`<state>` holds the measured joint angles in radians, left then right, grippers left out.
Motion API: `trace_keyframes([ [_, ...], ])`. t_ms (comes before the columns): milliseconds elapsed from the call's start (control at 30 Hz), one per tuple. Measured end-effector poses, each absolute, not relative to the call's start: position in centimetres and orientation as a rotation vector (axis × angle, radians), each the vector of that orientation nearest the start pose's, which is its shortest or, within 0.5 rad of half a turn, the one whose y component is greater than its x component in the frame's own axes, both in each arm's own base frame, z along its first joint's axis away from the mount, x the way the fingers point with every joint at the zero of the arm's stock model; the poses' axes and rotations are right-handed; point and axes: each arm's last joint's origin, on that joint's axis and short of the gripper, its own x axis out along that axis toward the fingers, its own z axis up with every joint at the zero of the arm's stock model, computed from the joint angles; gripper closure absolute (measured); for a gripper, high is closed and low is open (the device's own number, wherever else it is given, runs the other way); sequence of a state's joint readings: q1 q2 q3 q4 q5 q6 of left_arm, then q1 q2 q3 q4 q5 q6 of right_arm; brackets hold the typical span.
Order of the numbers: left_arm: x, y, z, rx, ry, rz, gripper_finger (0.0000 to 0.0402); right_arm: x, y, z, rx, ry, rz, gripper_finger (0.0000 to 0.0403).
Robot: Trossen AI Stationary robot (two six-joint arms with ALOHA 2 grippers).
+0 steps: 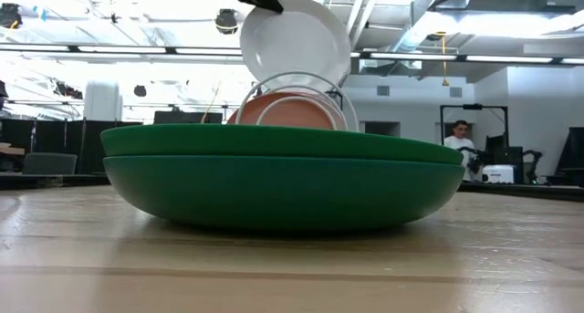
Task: Sort dishes
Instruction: Put the white plate on the dish rack
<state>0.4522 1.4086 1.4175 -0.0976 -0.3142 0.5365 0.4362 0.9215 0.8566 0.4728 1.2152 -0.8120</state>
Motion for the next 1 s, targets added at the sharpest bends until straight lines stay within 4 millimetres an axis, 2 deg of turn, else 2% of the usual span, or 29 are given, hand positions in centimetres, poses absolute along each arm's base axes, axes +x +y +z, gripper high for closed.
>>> trace_keyframes([
  [467,28.0,15.0,41.4,0.490,0.294,0.713,0.0401,17.5,5.2,38.9,-0.459,0.043,-0.822,0.0306],
  [767,27.5,15.1,42.5,0.554,0.252,0.797,0.0401,17.5,5.2,38.9,-0.459,0.043,-0.822,0.0306],
  [1000,27.5,15.0,42.0,0.545,0.287,0.775,0.0401,17.5,5.2,38.9,-0.458,0.042,-0.821,0.0306],
])
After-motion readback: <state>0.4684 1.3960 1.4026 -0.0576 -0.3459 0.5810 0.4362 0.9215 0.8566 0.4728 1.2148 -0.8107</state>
